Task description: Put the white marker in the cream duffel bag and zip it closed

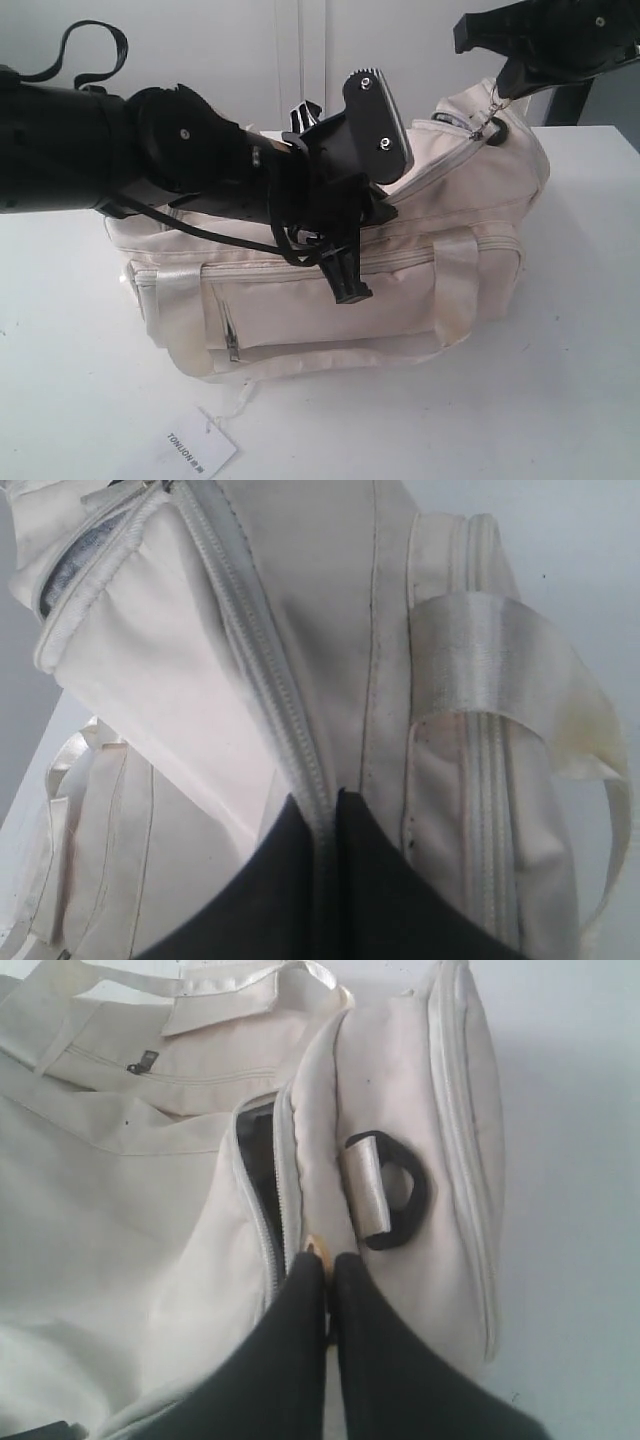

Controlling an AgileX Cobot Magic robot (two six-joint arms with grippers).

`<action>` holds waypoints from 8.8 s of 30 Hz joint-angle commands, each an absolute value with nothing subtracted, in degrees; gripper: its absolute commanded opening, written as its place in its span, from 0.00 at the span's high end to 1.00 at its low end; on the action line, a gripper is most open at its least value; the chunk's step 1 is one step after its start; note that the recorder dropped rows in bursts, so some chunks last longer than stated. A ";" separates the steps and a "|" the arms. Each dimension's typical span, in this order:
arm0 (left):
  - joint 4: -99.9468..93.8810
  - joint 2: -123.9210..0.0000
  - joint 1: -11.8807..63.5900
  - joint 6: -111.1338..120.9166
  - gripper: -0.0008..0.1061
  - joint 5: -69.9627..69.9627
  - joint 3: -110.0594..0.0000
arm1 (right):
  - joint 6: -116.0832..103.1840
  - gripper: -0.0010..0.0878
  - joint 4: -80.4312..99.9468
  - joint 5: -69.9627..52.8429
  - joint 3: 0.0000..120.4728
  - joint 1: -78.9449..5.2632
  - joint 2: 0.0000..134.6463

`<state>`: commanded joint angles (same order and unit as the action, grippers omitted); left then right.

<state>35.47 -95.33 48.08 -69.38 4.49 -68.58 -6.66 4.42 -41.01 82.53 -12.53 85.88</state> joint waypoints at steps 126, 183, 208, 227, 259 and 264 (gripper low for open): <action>21.76 -105.35 59.52 -72.17 0.99 -3.83 -68.68 | 0.00 0.99 -6.87 -16.45 82.53 -12.65 95.89; 21.76 -105.35 59.52 -71.93 0.99 -3.81 -68.68 | 20.31 0.99 -30.71 -37.93 82.63 -12.65 99.50; 21.76 -105.35 59.52 -71.82 0.83 -5.83 -68.68 | 17.56 0.70 -31.13 -37.33 82.63 -12.55 95.52; 22.22 -99.54 59.52 -63.19 0.53 4.45 -68.68 | 11.56 0.70 -31.13 -40.01 82.63 -12.55 92.13; 16.17 -82.94 46.67 -25.01 0.99 37.55 -68.68 | 11.75 0.70 -30.69 -59.05 82.63 -12.55 92.13; 14.07 -81.22 37.96 -18.47 0.99 43.25 -68.68 | 11.75 0.70 -30.11 -59.05 82.63 -12.55 92.13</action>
<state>14.07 -81.22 37.96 -18.47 43.25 -68.68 11.75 -30.11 -59.05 82.63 -12.55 92.13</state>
